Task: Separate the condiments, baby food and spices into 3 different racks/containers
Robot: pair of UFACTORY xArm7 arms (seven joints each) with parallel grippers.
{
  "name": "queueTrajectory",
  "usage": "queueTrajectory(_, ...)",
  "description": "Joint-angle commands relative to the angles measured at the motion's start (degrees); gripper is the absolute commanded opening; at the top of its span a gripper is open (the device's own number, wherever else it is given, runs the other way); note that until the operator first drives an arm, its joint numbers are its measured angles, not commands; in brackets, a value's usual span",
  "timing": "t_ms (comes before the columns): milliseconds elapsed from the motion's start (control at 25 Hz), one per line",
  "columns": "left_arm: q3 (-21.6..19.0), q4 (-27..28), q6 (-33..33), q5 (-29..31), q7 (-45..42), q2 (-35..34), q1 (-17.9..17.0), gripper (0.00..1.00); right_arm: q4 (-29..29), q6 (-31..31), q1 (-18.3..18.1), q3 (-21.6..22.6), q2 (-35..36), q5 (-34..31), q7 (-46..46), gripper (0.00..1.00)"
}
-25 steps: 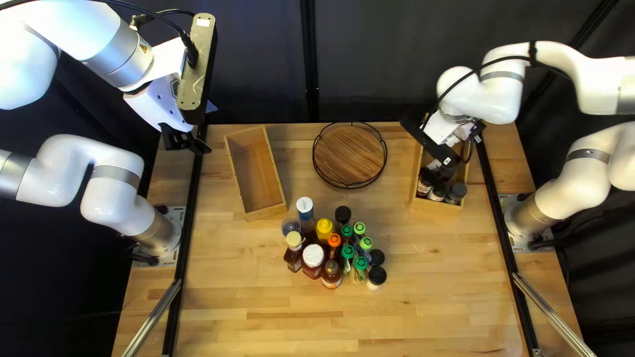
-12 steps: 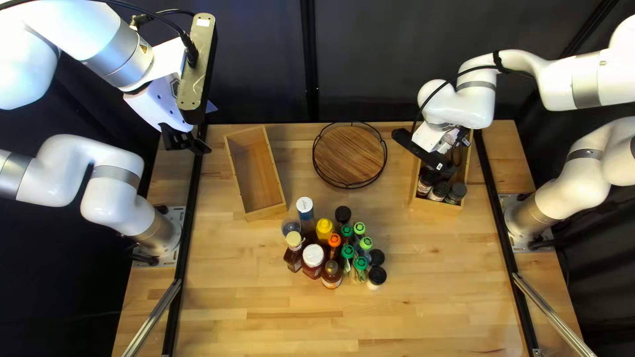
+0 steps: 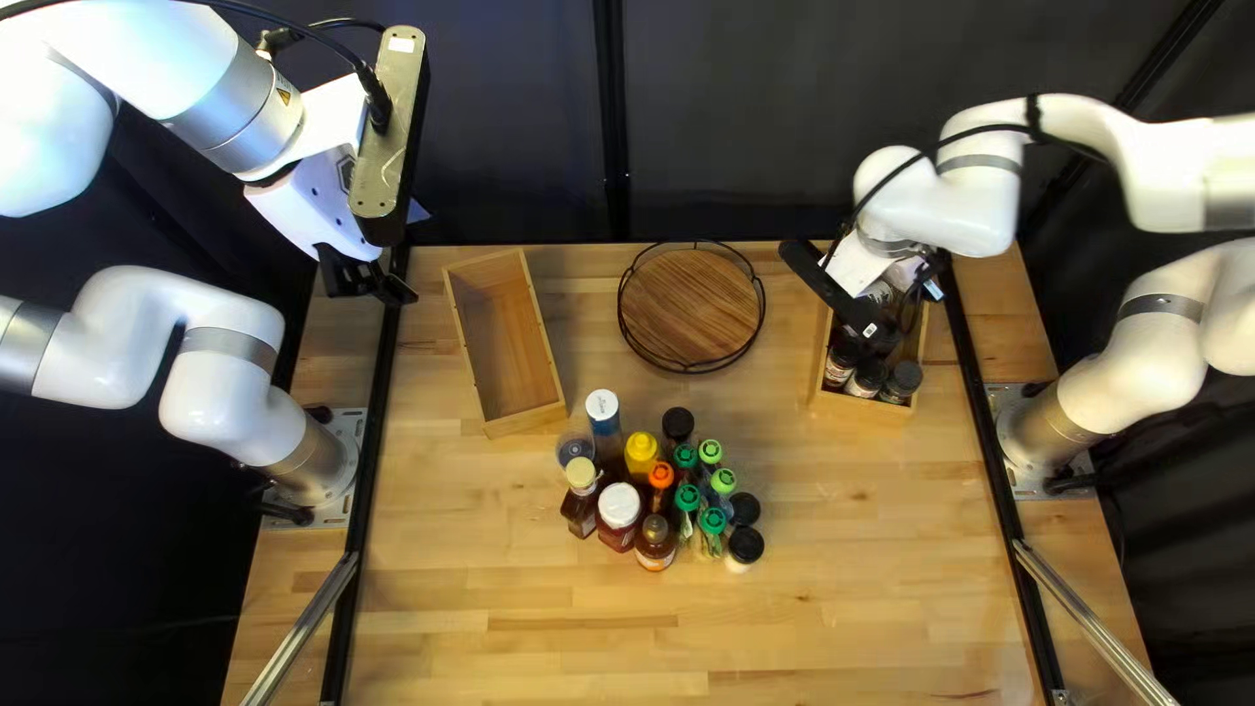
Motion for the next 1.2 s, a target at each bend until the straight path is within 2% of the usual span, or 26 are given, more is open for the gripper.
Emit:
queueTrajectory(40,0.0,0.0,0.0,0.0,0.0,0.0,0.0,1.00,3.2,-1.4,3.5,2.6,-0.3,7.1,4.1,1.00)
queueTrajectory(360,0.0,0.0,0.0,0.0,0.0,0.0,0.0,1.00,8.4,-7.6,7.9,8.6,-6.9,13.7,12.7,1.00)
queueTrajectory(600,0.0,0.0,0.0,0.0,0.0,0.0,0.0,1.00,8.4,-16.9,9.8,11.8,-10.1,15.5,17.3,1.00)
queueTrajectory(760,0.0,0.0,0.0,0.0,0.0,0.0,0.0,1.00,7.2,-22.5,10.6,13.7,-11.0,16.8,22.6,1.00)
queueTrajectory(1200,0.0,0.0,0.0,0.0,0.0,0.0,0.0,1.00,-1.8,-35.8,13.2,19.0,-11.3,20.2,35.8,1.00)
